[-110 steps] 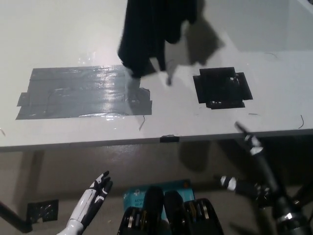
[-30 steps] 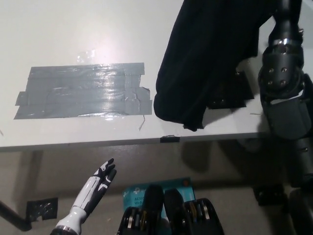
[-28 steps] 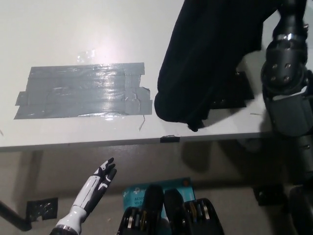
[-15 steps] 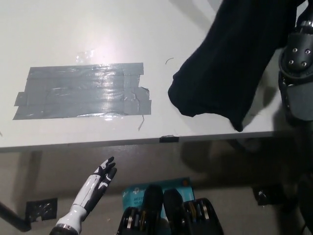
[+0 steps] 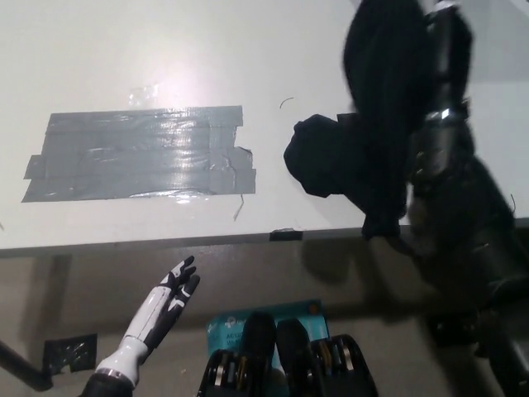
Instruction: A person hands a black t-shirt to the robot and rhe robot picks it up with its right hand and places it on the black spot on the desk infron tof it
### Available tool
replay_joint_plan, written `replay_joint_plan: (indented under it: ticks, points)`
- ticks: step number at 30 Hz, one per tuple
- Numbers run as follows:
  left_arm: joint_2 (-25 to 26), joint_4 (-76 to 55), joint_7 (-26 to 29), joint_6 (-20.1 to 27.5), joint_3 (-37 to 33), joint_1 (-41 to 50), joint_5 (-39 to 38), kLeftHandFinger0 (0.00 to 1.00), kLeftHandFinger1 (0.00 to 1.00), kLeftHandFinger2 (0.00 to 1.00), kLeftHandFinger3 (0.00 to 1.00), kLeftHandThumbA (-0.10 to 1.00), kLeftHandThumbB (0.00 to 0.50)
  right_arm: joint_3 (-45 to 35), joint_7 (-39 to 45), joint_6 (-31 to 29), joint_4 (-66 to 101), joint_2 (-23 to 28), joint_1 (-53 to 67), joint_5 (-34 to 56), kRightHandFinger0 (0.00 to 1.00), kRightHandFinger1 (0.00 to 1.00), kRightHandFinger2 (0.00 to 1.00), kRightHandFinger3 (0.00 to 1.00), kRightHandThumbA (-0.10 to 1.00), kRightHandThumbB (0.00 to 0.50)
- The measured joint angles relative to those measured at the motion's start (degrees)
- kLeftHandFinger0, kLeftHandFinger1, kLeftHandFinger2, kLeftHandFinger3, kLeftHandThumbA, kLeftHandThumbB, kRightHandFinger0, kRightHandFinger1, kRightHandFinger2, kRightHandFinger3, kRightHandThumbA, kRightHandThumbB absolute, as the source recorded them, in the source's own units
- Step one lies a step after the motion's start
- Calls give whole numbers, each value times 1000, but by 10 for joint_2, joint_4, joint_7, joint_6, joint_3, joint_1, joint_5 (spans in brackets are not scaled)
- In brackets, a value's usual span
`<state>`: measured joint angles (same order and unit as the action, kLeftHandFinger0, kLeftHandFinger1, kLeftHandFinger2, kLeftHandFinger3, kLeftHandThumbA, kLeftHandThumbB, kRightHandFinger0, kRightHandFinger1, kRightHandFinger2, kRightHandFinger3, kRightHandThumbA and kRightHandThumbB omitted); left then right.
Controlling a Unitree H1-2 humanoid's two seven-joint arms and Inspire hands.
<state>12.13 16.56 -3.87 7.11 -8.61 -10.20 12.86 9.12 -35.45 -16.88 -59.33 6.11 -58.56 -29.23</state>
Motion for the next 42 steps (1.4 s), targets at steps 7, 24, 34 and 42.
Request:
replay_joint_plan:
  ticks: [7,24,34,42]
  points:
    - [0,0,-1,-6,0,-12,1,1000,1000,1000,1000,1000,492,137,1,-19,-47,-15,12,-58,82,671,1000,1000,-100,120]
    - [0,8,-1,-11,-2,-15,2,1000,1000,1000,1000,1000,494,217,202,19,80,63,79,-80,1000,1000,1000,1000,153,291]
    - [0,12,-1,-13,-2,-15,2,1000,1000,1000,1000,1000,500,214,328,68,164,160,85,-53,1000,1000,1000,1000,870,466]
    - [0,16,-1,-15,-2,-15,2,1000,1000,1000,1000,1000,500,193,419,110,235,233,90,6,1000,1000,1000,1000,834,500]
